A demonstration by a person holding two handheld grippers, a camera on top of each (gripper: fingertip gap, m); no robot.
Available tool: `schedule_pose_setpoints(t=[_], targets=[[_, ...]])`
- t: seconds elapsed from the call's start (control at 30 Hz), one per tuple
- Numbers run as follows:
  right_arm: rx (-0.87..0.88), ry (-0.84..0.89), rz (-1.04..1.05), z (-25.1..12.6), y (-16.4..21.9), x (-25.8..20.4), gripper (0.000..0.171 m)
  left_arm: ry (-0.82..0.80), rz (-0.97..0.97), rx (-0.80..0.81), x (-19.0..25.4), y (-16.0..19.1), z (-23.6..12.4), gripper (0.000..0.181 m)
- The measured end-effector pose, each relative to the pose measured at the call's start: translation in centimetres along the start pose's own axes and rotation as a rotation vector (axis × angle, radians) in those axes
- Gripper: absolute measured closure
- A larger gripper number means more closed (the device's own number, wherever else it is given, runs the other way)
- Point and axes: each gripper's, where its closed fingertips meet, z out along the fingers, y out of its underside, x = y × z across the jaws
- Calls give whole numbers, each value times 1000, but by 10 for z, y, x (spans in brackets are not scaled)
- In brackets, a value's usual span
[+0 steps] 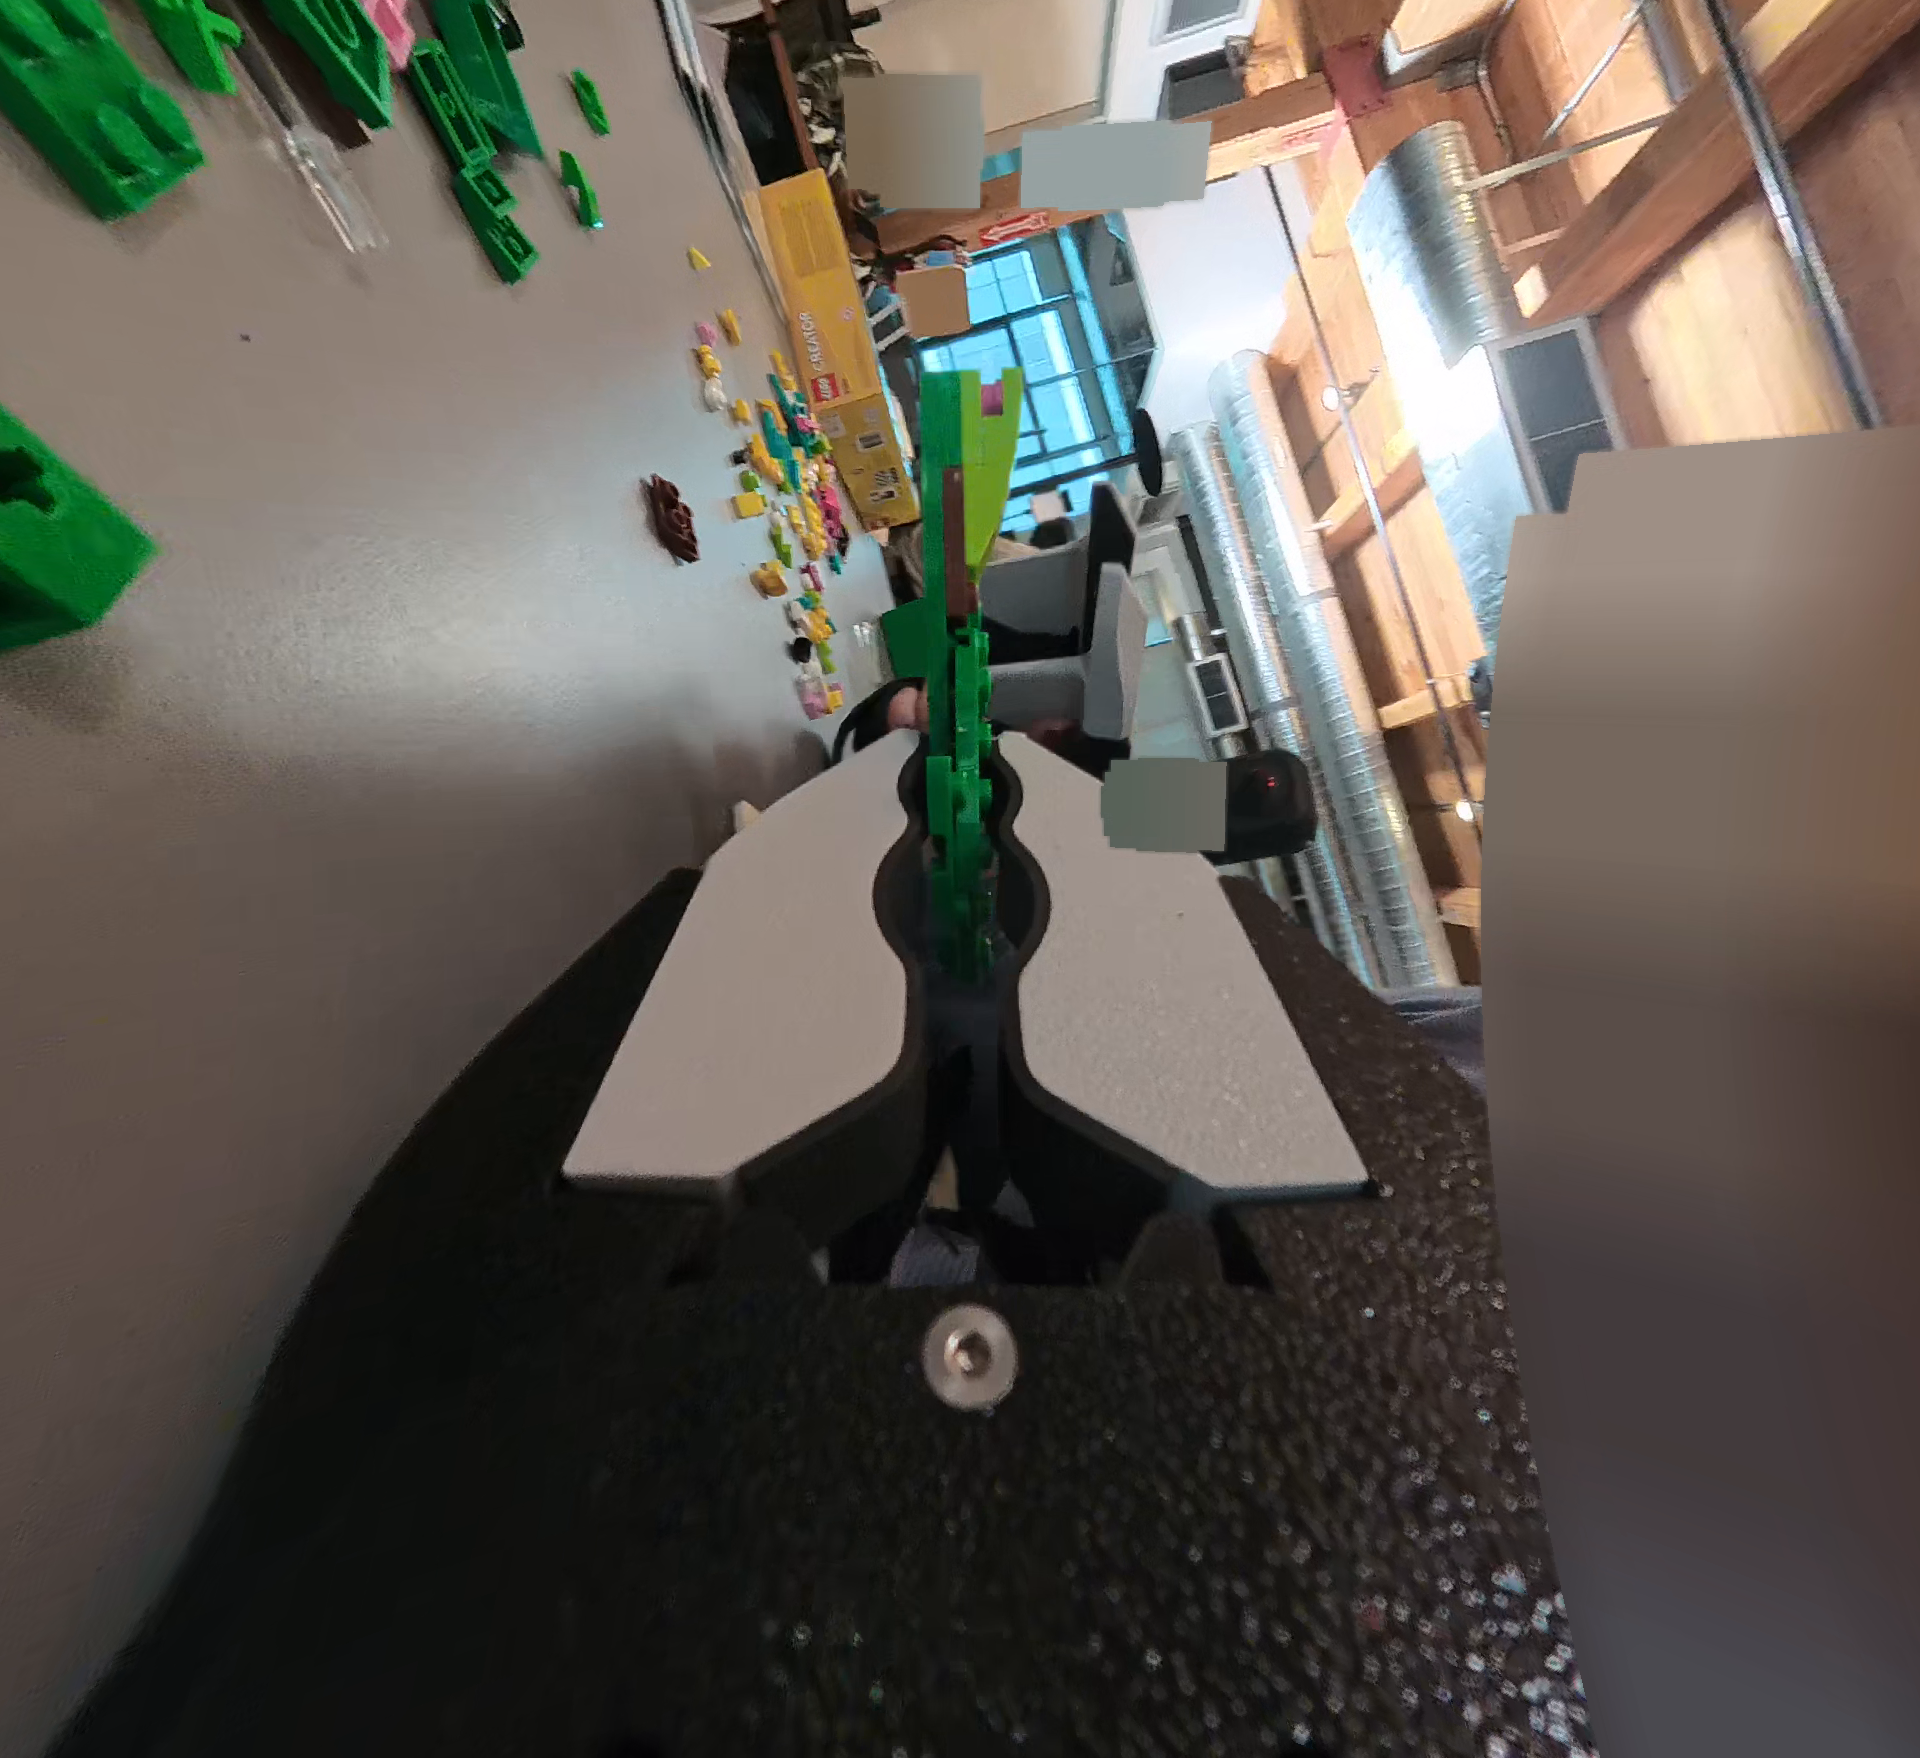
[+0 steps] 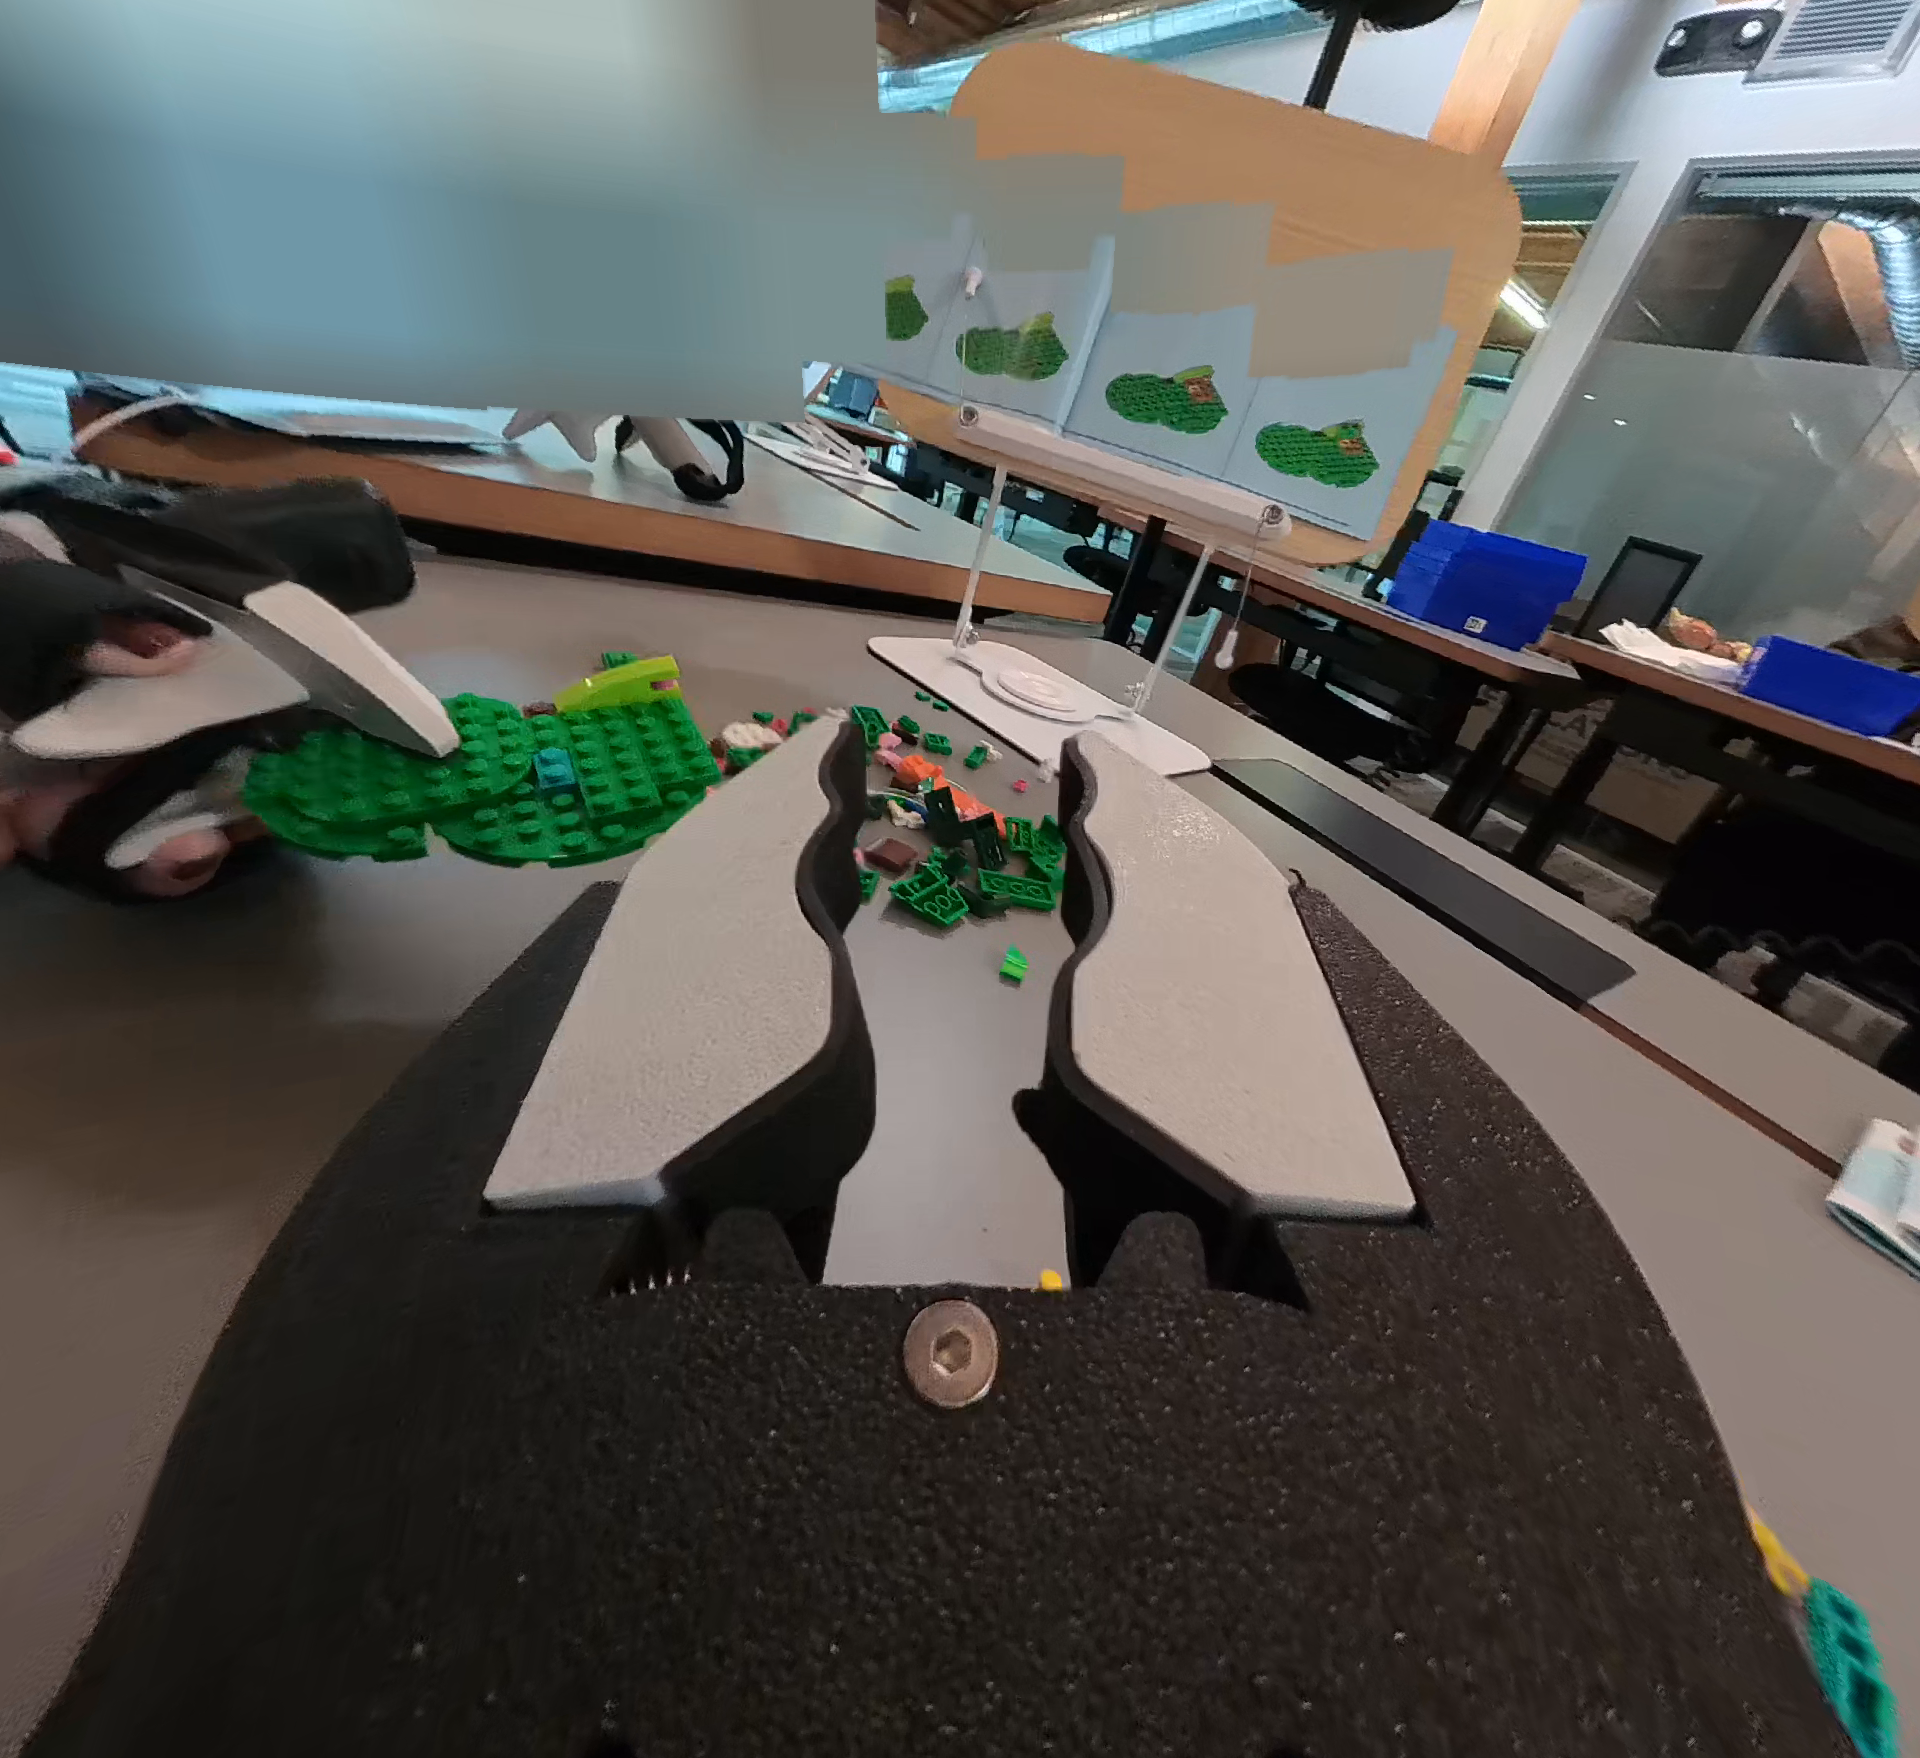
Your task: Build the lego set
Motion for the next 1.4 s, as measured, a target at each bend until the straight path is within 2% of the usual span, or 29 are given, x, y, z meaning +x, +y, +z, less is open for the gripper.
schedule_pose_setpoints(t=[0.4, 0.77, 0.97, 1.07, 1.3, 1.4], targets=[[-58, -26, -30, 17, 15, 6, 137, -48, 42, 28, -3, -3, 3, 173], [-40, -40, -59, 17, 11, 2, 137, -121, 117, -36, -6, 11, 11, 173], [-40, -34, -52, 18, 11, 3, 137, -59, 88, -161, 3, 23, 7, 173], [-40, -30, -49, 18, 11, 4, 137, -78, 78, -228, -4, 29, 3, 173], [-15, 3, -53, 15, 7, 10, 137, -39, 13, -156, -6, 13, -7, 173], [33, 82, -37, 3, -4, 28, 138, -53, 24, -161, -7, 14, -6, 173]])
